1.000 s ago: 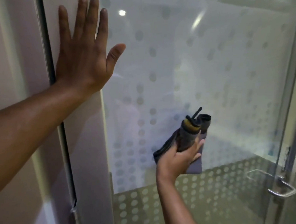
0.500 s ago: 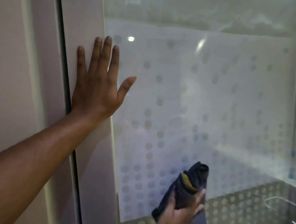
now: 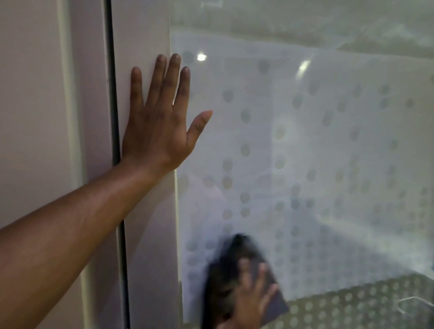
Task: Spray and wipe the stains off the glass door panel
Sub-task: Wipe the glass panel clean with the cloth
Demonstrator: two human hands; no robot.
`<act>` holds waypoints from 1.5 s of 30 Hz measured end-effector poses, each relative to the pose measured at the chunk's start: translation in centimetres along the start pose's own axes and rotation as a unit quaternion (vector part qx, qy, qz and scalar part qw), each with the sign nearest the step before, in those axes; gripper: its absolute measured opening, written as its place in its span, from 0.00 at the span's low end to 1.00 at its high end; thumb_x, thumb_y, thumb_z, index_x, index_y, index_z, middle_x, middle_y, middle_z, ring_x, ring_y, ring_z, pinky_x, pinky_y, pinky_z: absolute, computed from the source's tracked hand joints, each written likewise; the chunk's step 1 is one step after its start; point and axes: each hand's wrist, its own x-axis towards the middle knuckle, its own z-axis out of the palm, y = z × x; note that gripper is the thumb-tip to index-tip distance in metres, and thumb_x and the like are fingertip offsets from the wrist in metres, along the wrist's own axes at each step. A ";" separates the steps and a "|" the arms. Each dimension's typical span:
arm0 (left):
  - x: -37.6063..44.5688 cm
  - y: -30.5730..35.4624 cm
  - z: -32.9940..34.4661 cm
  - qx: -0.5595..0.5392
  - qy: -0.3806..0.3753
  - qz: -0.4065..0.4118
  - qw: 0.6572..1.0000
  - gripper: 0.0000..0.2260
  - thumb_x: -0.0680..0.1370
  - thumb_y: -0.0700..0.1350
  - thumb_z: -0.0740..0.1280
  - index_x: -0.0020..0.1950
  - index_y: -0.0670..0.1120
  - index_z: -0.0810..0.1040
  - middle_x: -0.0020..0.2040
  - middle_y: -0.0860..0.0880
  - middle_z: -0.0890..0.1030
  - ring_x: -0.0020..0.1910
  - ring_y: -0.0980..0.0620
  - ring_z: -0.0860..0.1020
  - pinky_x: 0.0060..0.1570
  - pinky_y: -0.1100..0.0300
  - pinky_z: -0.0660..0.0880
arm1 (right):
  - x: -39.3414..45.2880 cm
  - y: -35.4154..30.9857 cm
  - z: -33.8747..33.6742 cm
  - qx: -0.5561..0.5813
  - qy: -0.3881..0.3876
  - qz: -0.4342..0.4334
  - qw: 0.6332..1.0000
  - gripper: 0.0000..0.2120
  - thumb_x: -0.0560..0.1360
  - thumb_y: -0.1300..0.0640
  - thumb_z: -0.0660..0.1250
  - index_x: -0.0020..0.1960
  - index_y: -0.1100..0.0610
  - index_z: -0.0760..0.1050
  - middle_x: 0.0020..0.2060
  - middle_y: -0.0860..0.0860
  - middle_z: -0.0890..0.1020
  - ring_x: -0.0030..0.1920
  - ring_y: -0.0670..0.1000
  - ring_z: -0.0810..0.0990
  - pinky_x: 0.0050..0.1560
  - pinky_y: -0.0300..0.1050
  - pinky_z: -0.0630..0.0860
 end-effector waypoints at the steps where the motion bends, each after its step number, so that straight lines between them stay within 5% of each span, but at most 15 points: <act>1: 0.0 -0.1 -0.1 -0.002 0.000 -0.001 1.000 0.38 0.86 0.66 0.42 0.88 0.41 0.51 0.89 0.40 0.50 0.89 0.40 0.48 0.85 0.32 0.46 | -0.8 -0.1 -0.1 -0.058 -0.045 -0.136 0.988 0.37 0.77 0.39 0.59 0.84 0.42 0.52 0.84 0.42 0.54 0.85 0.55 0.50 0.79 0.66 0.47; 4: -0.1 -0.4 -0.4 -0.009 0.004 0.003 1.000 0.37 0.86 0.66 0.42 0.87 0.41 0.53 0.89 0.40 0.52 0.88 0.39 0.50 0.85 0.33 0.46 | 0.2 1.5 -0.6 -0.065 -0.086 -0.275 0.955 0.34 0.76 0.45 0.62 0.81 0.42 0.61 0.83 0.43 0.62 0.83 0.57 0.58 0.75 0.73 0.56; 11: -0.1 -0.6 0.0 -0.024 0.068 -0.016 0.997 0.34 0.87 0.62 0.47 0.87 0.42 0.55 0.89 0.40 0.53 0.88 0.39 0.51 0.85 0.34 0.51 | 16.7 -3.4 -0.4 0.001 -0.019 -0.132 0.991 0.38 0.71 0.49 0.65 0.80 0.42 0.62 0.82 0.43 0.61 0.84 0.53 0.52 0.78 0.70 0.48; 15: 0.0 -0.8 -0.4 -0.035 0.087 -0.054 0.994 0.30 0.88 0.54 0.50 0.87 0.41 0.55 0.88 0.38 0.55 0.88 0.39 0.53 0.85 0.37 0.54 | 29.1 -8.1 -1.7 0.019 -0.049 -0.162 0.985 0.38 0.73 0.55 0.66 0.82 0.43 0.60 0.84 0.42 0.57 0.85 0.53 0.47 0.80 0.72 0.44; 22: -1.5 -1.3 -0.8 -0.031 0.045 -0.067 0.996 0.31 0.86 0.52 0.49 0.87 0.40 0.53 0.89 0.42 0.53 0.89 0.43 0.49 0.87 0.43 0.45 | 41.7 -13.2 -1.9 -0.003 -0.075 -0.256 0.964 0.33 0.80 0.48 0.62 0.82 0.39 0.56 0.84 0.42 0.54 0.85 0.53 0.44 0.80 0.71 0.36; 26: -2.1 -0.6 -0.5 -0.045 0.035 -0.083 0.995 0.31 0.85 0.49 0.51 0.88 0.40 0.50 0.89 0.40 0.51 0.89 0.42 0.48 0.87 0.41 0.46 | 37.9 -12.7 -1.2 0.018 -0.048 -0.242 0.969 0.32 0.79 0.50 0.63 0.82 0.40 0.60 0.84 0.43 0.58 0.85 0.54 0.47 0.81 0.70 0.39; 32: -2.6 -0.8 -0.4 -0.023 0.025 -0.063 0.997 0.31 0.88 0.56 0.48 0.88 0.42 0.48 0.89 0.40 0.50 0.88 0.38 0.49 0.86 0.38 0.47 | 23.1 -10.9 -0.2 0.082 0.000 -0.078 0.994 0.37 0.72 0.61 0.64 0.80 0.47 0.66 0.82 0.44 0.62 0.85 0.55 0.50 0.81 0.70 0.41; 37: -2.6 -0.5 -0.6 0.000 0.021 -0.031 0.999 0.27 0.89 0.55 0.45 0.89 0.51 0.49 0.90 0.44 0.50 0.89 0.40 0.48 0.86 0.38 0.44 | 8.9 -8.4 0.4 0.099 -0.027 -0.052 0.993 0.29 0.77 0.56 0.62 0.78 0.48 0.68 0.81 0.47 0.65 0.85 0.57 0.52 0.80 0.73 0.42; 41: -2.6 -0.4 -0.9 -0.013 0.015 -0.016 1.000 0.27 0.89 0.55 0.45 0.89 0.51 0.52 0.89 0.44 0.51 0.89 0.40 0.49 0.86 0.38 0.45 | -1.5 -4.4 0.2 0.044 -0.102 -0.077 0.991 0.34 0.72 0.52 0.61 0.79 0.45 0.65 0.83 0.40 0.57 0.85 0.56 0.52 0.78 0.73 0.47; 45: -2.7 -0.5 -0.8 -0.031 0.031 -0.020 0.999 0.27 0.89 0.53 0.49 0.88 0.48 0.57 0.89 0.42 0.54 0.88 0.39 0.52 0.86 0.37 0.48 | -1.4 -4.2 0.3 0.012 -0.115 -0.053 0.992 0.38 0.67 0.47 0.60 0.78 0.42 0.65 0.84 0.38 0.54 0.85 0.54 0.51 0.77 0.71 0.49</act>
